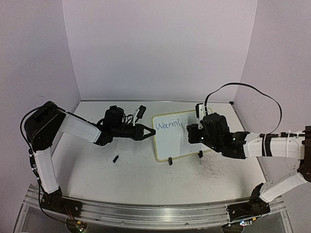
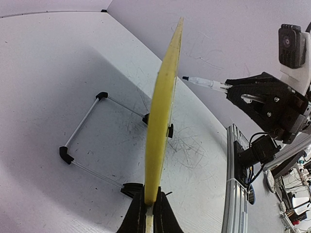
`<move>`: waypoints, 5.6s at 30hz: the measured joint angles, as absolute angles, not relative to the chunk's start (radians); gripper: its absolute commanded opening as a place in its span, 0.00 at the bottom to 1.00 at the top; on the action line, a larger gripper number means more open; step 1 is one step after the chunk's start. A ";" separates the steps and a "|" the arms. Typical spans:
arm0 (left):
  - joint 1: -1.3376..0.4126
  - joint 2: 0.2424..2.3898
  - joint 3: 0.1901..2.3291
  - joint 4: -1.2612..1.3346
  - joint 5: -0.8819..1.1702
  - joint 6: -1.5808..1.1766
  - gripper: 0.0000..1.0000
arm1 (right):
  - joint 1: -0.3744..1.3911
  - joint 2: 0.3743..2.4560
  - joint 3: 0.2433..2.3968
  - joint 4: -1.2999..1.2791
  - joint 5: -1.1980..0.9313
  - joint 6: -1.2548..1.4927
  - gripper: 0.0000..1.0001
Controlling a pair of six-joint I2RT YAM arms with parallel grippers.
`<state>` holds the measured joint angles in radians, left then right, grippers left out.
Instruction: Write a sentence on the whiteboard
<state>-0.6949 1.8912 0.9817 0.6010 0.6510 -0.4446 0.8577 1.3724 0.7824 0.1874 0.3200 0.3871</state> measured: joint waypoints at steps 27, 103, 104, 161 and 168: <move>-0.695 1.889 0.982 0.593 0.650 -0.443 0.00 | 0.858 1.431 0.823 0.247 0.291 0.342 0.00; -0.698 1.884 0.989 0.574 0.645 -0.441 0.00 | 0.825 1.379 0.741 0.258 0.288 0.360 0.00; -0.698 1.884 0.989 0.574 0.645 -0.441 0.00 | 0.825 1.377 0.737 0.257 0.286 0.363 0.00; -0.699 1.884 0.989 0.573 0.639 -0.441 0.00 | 0.825 1.392 0.776 0.223 0.328 0.387 0.00; -0.700 1.884 0.989 0.573 0.636 -0.441 0.00 | 0.825 1.385 0.766 0.213 0.324 0.395 0.00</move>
<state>-0.7000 1.8839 0.9890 0.5728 0.6355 -0.4410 0.8253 1.3851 0.7660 0.2128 0.3241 0.3952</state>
